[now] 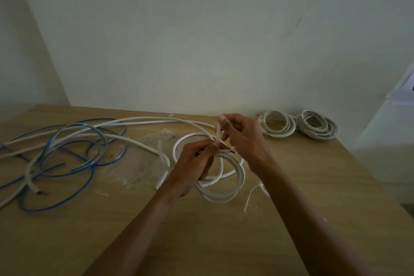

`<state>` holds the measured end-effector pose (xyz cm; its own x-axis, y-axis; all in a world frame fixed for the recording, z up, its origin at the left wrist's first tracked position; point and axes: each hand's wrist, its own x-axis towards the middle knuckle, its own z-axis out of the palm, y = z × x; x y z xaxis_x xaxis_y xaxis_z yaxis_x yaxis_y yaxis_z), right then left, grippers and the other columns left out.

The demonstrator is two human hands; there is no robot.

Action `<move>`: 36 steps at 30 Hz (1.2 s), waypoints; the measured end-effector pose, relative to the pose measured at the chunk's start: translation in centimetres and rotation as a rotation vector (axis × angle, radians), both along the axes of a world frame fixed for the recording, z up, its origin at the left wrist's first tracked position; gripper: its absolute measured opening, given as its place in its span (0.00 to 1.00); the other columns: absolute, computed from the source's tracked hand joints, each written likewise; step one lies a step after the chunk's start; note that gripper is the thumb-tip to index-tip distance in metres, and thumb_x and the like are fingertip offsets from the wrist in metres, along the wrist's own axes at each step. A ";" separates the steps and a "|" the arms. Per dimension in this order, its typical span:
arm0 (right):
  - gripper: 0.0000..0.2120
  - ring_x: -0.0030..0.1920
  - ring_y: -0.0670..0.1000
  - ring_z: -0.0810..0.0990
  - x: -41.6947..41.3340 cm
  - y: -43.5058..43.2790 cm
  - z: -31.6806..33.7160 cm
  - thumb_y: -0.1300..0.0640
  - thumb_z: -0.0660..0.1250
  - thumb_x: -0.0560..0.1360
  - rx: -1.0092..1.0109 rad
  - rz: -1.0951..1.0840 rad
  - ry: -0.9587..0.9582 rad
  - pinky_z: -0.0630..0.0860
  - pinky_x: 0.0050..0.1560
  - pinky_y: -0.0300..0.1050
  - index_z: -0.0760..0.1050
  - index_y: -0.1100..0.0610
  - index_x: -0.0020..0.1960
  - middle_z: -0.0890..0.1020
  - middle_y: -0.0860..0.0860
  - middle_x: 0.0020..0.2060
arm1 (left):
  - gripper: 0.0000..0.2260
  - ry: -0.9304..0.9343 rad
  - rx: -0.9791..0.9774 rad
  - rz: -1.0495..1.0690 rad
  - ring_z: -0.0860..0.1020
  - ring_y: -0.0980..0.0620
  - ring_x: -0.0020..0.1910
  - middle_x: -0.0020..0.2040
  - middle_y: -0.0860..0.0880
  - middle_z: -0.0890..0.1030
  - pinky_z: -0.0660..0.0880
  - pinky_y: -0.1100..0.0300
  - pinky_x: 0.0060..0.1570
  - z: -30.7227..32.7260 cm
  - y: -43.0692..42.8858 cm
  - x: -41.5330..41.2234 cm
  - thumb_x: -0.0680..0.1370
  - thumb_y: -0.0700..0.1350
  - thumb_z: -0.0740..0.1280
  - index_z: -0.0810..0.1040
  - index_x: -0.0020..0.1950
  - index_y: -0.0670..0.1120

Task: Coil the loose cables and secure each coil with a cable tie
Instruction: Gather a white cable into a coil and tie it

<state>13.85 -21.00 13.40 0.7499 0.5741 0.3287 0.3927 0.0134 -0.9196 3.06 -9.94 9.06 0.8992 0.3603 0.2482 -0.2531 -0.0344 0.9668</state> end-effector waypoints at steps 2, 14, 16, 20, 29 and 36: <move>0.10 0.37 0.51 0.85 -0.3 0.2 -0.4 0.53 0.69 0.80 -0.105 0.099 -0.002 0.81 0.40 0.45 0.84 0.59 0.48 0.85 0.53 0.36 | 0.13 0.017 -0.055 -0.006 0.56 0.54 0.23 0.25 0.53 0.62 0.55 0.61 0.25 0.0 0.1 -0.1 0.85 0.46 0.62 0.84 0.49 0.45; 0.07 0.35 0.51 0.82 -0.1 0.7 -0.4 0.56 0.72 0.78 0.060 -0.173 -0.258 0.79 0.38 0.47 0.85 0.58 0.44 0.84 0.51 0.33 | 0.12 0.020 -0.102 0.030 0.56 0.52 0.26 0.27 0.50 0.59 0.54 0.61 0.26 0.6 -1.0 1.3 0.85 0.48 0.62 0.86 0.53 0.50; 0.07 0.35 0.46 0.81 -0.1 0.8 -0.3 0.56 0.72 0.78 0.082 -0.214 -0.269 0.78 0.38 0.41 0.85 0.58 0.44 0.84 0.50 0.34 | 0.12 0.014 -0.073 0.072 0.57 0.53 0.24 0.26 0.51 0.60 0.56 0.62 0.25 0.7 -1.1 1.4 0.84 0.48 0.63 0.85 0.55 0.47; 0.06 0.34 0.41 0.81 -0.2 1.2 -0.8 0.58 0.71 0.79 -0.004 -0.154 -0.293 0.76 0.37 0.37 0.85 0.56 0.45 0.83 0.44 0.33 | 0.12 0.028 -0.100 0.068 0.56 0.53 0.24 0.26 0.51 0.60 0.55 0.62 0.25 -0.2 -0.5 1.0 0.85 0.47 0.62 0.86 0.55 0.47; 0.19 0.26 0.51 0.80 -2.1 1.7 -2.6 0.48 0.53 0.86 -0.271 0.083 -0.219 0.78 0.29 0.47 0.79 0.57 0.51 0.81 0.53 0.28 | 0.12 -0.018 -0.199 0.311 0.60 0.57 0.25 0.25 0.56 0.67 0.56 0.64 0.25 0.8 2.1 0.8 0.84 0.46 0.63 0.85 0.53 0.45; 0.13 0.27 0.48 0.79 -0.6 1.4 -2.4 0.50 0.64 0.83 -0.178 0.039 -0.074 0.75 0.30 0.41 0.80 0.58 0.47 0.82 0.51 0.30 | 0.10 -0.107 -0.265 0.384 0.61 0.58 0.25 0.27 0.54 0.64 0.60 0.66 0.23 0.3 2.4 2.8 0.85 0.47 0.62 0.82 0.55 0.46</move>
